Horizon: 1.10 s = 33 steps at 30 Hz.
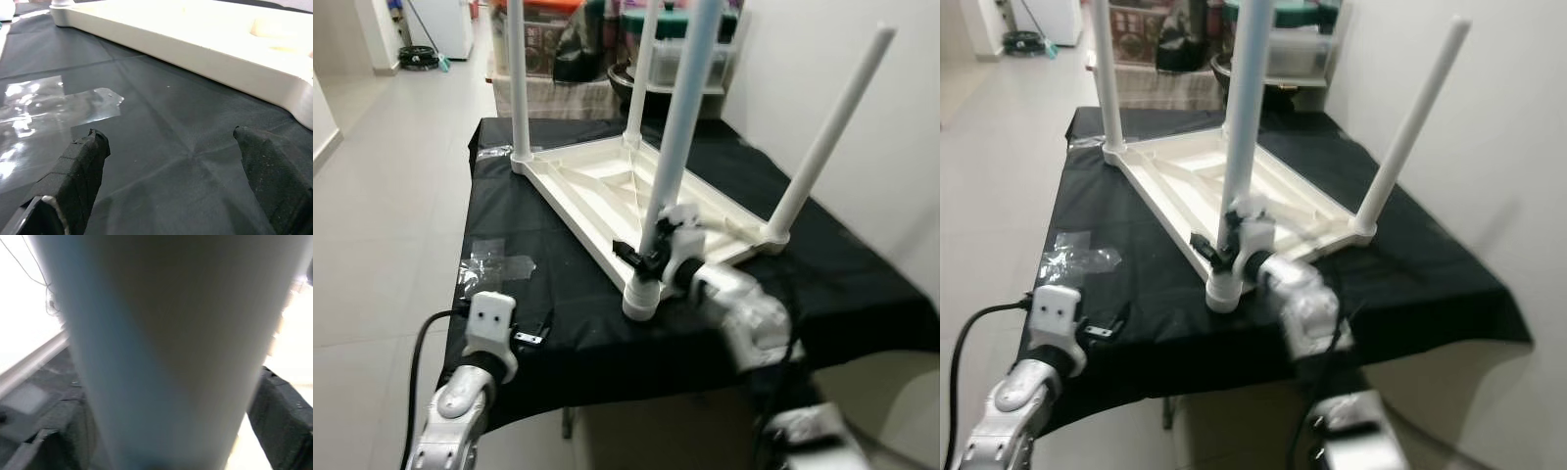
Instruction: Building children table
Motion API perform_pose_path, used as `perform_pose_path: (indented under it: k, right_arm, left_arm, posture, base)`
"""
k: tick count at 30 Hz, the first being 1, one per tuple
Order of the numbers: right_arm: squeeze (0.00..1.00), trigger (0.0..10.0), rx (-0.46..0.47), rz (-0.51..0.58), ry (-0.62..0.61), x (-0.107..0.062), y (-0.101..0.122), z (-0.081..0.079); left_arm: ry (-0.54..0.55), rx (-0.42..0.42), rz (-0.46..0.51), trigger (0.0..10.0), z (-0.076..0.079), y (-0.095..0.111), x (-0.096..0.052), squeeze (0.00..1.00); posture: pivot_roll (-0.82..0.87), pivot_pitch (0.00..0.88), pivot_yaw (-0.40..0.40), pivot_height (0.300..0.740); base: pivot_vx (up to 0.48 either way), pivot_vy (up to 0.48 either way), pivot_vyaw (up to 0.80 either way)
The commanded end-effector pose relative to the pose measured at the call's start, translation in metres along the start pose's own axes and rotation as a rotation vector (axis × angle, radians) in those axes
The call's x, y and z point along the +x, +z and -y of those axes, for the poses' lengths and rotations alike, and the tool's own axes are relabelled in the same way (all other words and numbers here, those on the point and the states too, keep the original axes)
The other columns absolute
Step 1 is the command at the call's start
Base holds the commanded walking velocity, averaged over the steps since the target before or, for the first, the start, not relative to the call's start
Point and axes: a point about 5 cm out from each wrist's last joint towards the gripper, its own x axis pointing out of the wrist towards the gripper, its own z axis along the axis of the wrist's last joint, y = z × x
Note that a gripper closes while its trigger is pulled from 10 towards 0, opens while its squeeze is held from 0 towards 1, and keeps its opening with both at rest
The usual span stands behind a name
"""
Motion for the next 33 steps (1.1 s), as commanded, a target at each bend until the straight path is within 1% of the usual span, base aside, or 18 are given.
perform_pose_path:
  k: [1, 2, 4, 8, 9, 10, 11, 12, 13, 15, 16, 17, 19, 21, 22, 25, 26, 33]
  right_arm:
    - [0.00, 10.0, -0.034, 0.065, 0.213, 0.000, 0.014, -0.008]
    - [0.00, 10.0, -0.034, 0.065, 0.213, 0.000, 0.014, -0.008]
    - [0.00, 10.0, -0.119, 0.144, 0.477, -0.012, 0.026, -0.018]
    - [0.00, 10.0, -0.135, 0.155, 0.583, -0.017, 0.027, -0.026]
    - [0.00, 4.0, -0.142, 0.144, 0.643, -0.017, 0.023, -0.033]
    - [0.00, 0.0, -0.129, 0.125, 0.624, -0.012, 0.015, -0.038]
    - [0.00, 0.0, -0.096, 0.090, 0.515, -0.001, 0.007, -0.038]
    - [0.00, 0.0, -0.096, 0.090, 0.515, -0.001, 0.007, -0.038]
    - [0.00, 0.0, -0.066, 0.005, 0.245, 0.014, -0.006, -0.028]
    - [0.00, 0.0, -0.066, 0.005, 0.245, 0.014, -0.006, -0.028]
    - [0.00, 0.0, -0.057, -0.059, 0.058, 0.022, -0.015, -0.020]
    - [0.00, 0.0, -0.057, -0.059, 0.058, 0.022, -0.015, -0.020]
    - [0.00, 0.0, -0.019, -0.166, -0.364, 0.018, -0.045, -0.005]
    - [0.00, 0.0, 0.000, -0.192, -0.459, 0.013, -0.054, -0.004]
    - [0.00, 4.2, 0.021, -0.213, -0.513, 0.009, -0.061, -0.006]
    - [0.00, 4.2, 0.021, -0.213, -0.513, 0.009, -0.061, -0.006]
    - [0.00, 10.0, 0.049, -0.214, -0.500, 0.008, -0.062, -0.010]
    - [0.00, 10.0, 0.086, -0.132, -0.532, -0.002, -0.043, 0.004]
  left_arm:
    - [0.001, -0.005, -0.010, 10.0, 0.002, -0.003, 0.000, 0.00]
    - [0.001, -0.005, -0.010, 10.0, 0.002, -0.003, 0.000, 0.00]
    - [0.002, -0.005, -0.007, 10.0, 0.002, -0.003, 0.000, 0.00]
    - [0.004, -0.004, -0.005, 10.0, 0.001, -0.002, 0.000, 0.00]
    - [0.006, -0.001, -0.004, 10.0, 0.000, -0.002, 0.000, 0.00]
    - [0.007, 0.000, -0.004, 10.0, 0.000, -0.002, 0.000, 0.00]
    - [0.009, 0.001, -0.004, 10.0, 0.000, -0.002, -0.001, 0.00]
    - [0.009, 0.001, -0.004, 10.0, 0.000, -0.002, -0.001, 0.00]
    - [0.009, 0.002, -0.005, 10.0, 0.000, -0.002, -0.002, 0.00]
    - [0.009, 0.002, -0.005, 10.0, 0.000, -0.002, -0.002, 0.00]
    - [0.009, 0.003, -0.006, 10.0, 0.000, -0.003, -0.003, 0.00]
    - [0.009, 0.003, -0.006, 10.0, 0.000, -0.003, -0.003, 0.00]
    - [0.004, 0.003, -0.008, 10.0, 0.002, -0.003, -0.002, 0.00]
    - [0.002, 0.003, -0.008, 10.0, 0.002, -0.003, -0.002, 0.00]
    - [-0.001, 0.002, -0.007, 10.0, 0.003, -0.003, -0.001, 0.00]
    - [-0.001, 0.002, -0.007, 10.0, 0.003, -0.003, -0.001, 0.00]
    - [-0.002, 0.002, -0.006, 10.0, 0.003, -0.002, 0.000, 0.00]
    - [-0.001, 0.002, -0.004, 10.0, 0.002, -0.002, 0.000, 0.00]
  posture:
    - [0.04, 0.000, -0.143, 0.740]
    - [0.04, 0.000, -0.143, 0.740]
    - [0.04, 0.000, -0.147, 0.740]
    - [0.05, 0.000, -0.152, 0.740]
    - [0.05, 0.000, -0.154, 0.740]
    - [0.06, 0.000, -0.158, 0.740]
    - [0.06, 0.000, -0.157, 0.740]
    - [0.06, 0.000, -0.157, 0.740]
    - [0.06, 0.000, -0.156, 0.740]
    - [0.06, 0.000, -0.156, 0.740]
    - [0.06, 0.000, -0.156, 0.740]
    - [0.06, 0.000, -0.156, 0.740]
    - [0.04, 0.000, -0.145, 0.740]
    - [0.04, 0.000, -0.145, 0.740]
    - [0.04, 0.000, -0.143, 0.740]
    - [0.04, 0.000, -0.143, 0.740]
    - [0.04, 0.000, -0.142, 0.740]
    - [0.03, 0.000, -0.141, 0.740]
  base:
    - [0.000, 0.000, 0.00]
    - [0.000, 0.000, 0.00]
    - [0.000, 0.000, 0.00]
    - [0.000, 0.000, 0.00]
    - [0.000, 0.000, 0.00]
    - [0.000, 0.000, 0.00]
    - [0.000, 0.000, 0.00]
    - [0.000, 0.000, 0.00]
    - [0.000, 0.000, 0.00]
    - [0.000, 0.000, 0.00]
    - [0.000, 0.000, 0.00]
    - [0.000, 0.000, 0.00]
    - [0.000, 0.000, 0.00]
    - [0.000, 0.000, 0.00]
    - [0.000, 0.000, 0.00]
    - [0.000, 0.000, 0.00]
    - [0.000, 0.000, 0.00]
    - [0.000, 0.000, 0.00]
